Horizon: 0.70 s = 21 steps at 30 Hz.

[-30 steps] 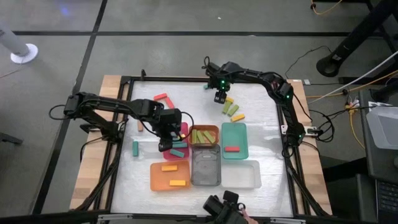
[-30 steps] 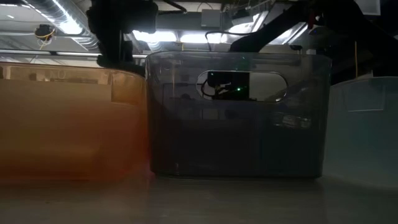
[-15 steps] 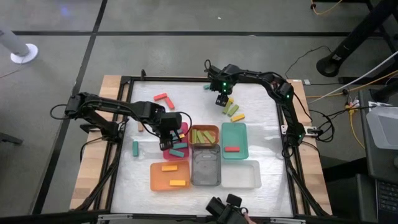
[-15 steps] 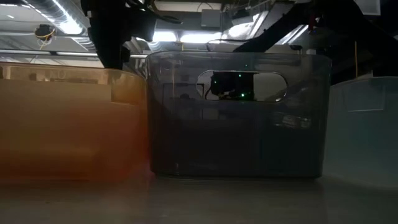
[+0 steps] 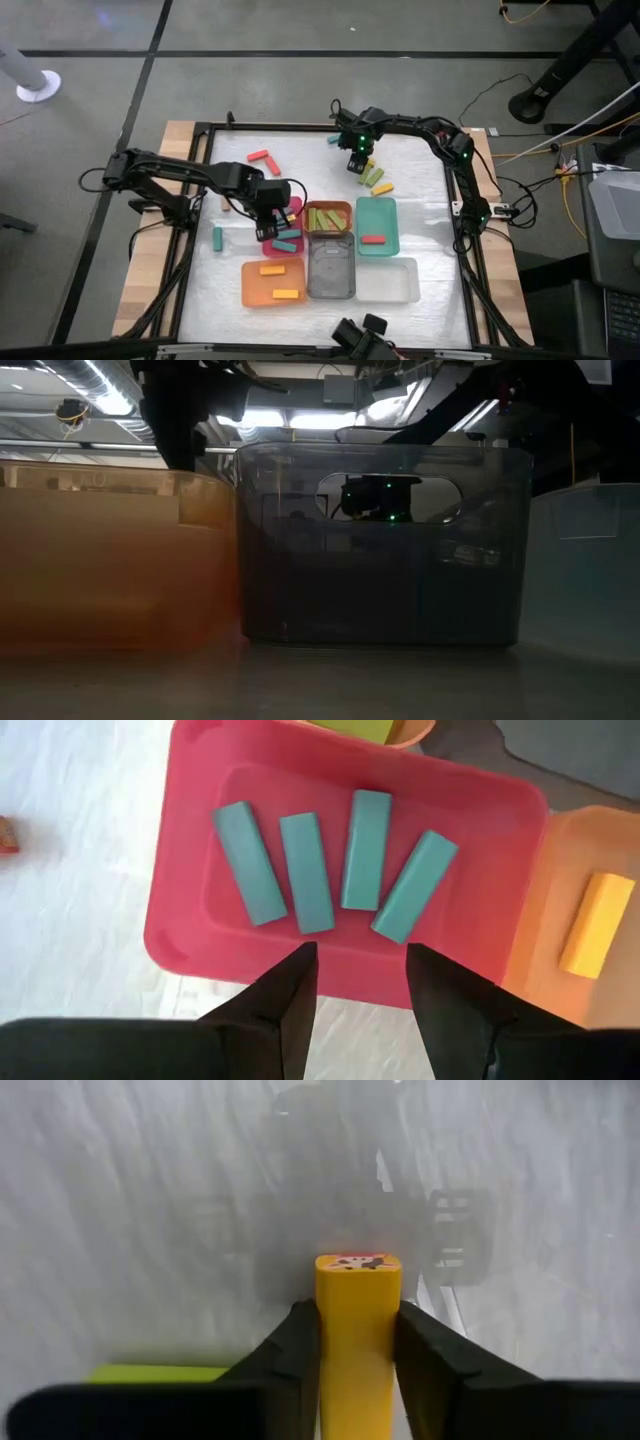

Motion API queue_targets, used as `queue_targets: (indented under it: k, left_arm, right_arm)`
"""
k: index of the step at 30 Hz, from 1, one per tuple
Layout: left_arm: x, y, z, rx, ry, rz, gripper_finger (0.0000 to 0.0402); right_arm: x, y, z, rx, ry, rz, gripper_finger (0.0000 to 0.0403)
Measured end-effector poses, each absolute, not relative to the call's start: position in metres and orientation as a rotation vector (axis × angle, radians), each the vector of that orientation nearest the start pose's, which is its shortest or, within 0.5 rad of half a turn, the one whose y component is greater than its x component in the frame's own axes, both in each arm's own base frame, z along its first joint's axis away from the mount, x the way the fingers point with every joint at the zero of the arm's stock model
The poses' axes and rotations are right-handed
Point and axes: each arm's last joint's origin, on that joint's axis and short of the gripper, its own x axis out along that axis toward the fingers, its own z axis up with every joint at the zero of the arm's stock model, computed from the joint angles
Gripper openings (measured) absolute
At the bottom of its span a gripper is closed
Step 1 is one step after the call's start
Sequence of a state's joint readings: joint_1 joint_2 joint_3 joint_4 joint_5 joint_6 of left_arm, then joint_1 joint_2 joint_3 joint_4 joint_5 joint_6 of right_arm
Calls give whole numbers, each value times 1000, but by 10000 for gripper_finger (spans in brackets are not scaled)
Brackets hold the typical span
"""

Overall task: Sort blocks
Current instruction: Put the top right yellow block into the bottom orange bin

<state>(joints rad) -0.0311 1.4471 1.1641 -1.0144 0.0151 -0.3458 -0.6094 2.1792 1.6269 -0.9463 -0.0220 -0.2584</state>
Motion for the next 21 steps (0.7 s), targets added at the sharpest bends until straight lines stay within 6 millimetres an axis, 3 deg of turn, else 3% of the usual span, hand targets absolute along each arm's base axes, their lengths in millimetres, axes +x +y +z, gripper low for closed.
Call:
queue_targets:
  k: [6, 14, 21]
  left_arm:
    - [238, -8, 282, -404, 1287, 277, 141]
    - [197, -11, 306, -611, 1267, 435, 141]
    - [176, -16, 313, -583, 1323, 431, 141]
  right_arm:
    - [348, -241, 156, 276, 1477, -268, 93]
    - [372, -243, 209, 351, 1309, -243, 100]
    - [410, -203, 264, 317, 1121, -87, 100]
